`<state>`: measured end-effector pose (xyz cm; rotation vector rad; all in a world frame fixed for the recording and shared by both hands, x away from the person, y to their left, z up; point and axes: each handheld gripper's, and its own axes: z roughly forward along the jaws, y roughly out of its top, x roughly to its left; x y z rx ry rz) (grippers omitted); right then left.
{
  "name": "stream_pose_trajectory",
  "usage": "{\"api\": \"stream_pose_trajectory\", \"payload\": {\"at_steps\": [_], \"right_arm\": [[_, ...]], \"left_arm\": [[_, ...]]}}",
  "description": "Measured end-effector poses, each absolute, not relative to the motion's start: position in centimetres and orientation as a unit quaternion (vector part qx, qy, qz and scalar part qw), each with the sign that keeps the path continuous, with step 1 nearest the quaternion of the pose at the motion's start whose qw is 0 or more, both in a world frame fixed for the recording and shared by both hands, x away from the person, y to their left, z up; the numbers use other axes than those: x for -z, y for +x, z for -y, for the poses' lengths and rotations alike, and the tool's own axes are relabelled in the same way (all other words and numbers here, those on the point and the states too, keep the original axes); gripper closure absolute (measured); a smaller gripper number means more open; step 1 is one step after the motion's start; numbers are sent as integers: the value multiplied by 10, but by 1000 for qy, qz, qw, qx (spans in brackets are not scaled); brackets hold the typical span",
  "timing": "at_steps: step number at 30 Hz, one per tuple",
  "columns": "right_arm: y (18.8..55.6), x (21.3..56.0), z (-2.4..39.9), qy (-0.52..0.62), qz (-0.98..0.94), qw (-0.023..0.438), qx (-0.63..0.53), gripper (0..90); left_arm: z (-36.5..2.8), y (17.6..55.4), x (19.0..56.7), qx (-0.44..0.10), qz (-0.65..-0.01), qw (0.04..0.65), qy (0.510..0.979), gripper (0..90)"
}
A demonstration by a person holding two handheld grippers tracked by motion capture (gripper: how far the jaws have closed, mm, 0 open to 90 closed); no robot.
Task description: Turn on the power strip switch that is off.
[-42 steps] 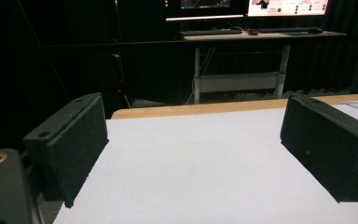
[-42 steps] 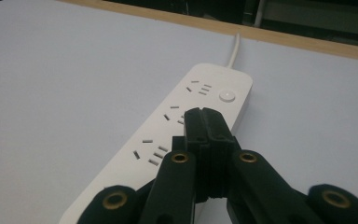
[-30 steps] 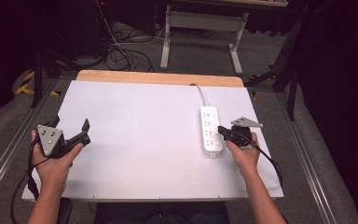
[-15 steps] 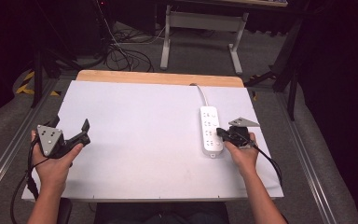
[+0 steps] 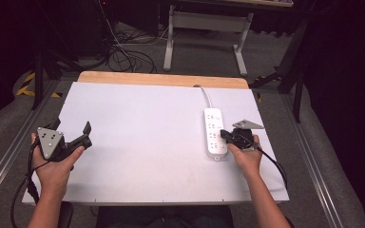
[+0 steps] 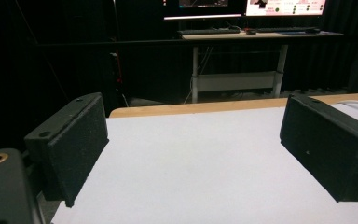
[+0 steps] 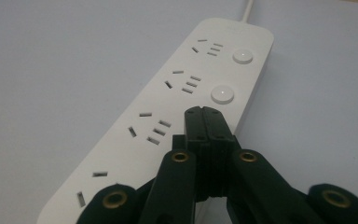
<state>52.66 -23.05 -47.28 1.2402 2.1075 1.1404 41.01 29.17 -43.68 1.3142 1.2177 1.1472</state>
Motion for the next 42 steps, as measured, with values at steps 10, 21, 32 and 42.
{"api": "stream_pose_trajectory", "payload": {"at_steps": [10,21,32,42], "right_arm": [[526,473,229,459,-758,218,-409,900],[525,472,224,461,-764,221,-394,900],[525,471,223,464,-762,223,-392,900],[525,470,223,465,-764,222,-388,900]], "left_arm": [[-291,410,437,-472,-499,485,541,83],[-293,409,437,-472,-501,485,538,83],[-293,409,437,-473,-500,483,541,85],[-293,409,437,-474,-500,483,541,85]]}}
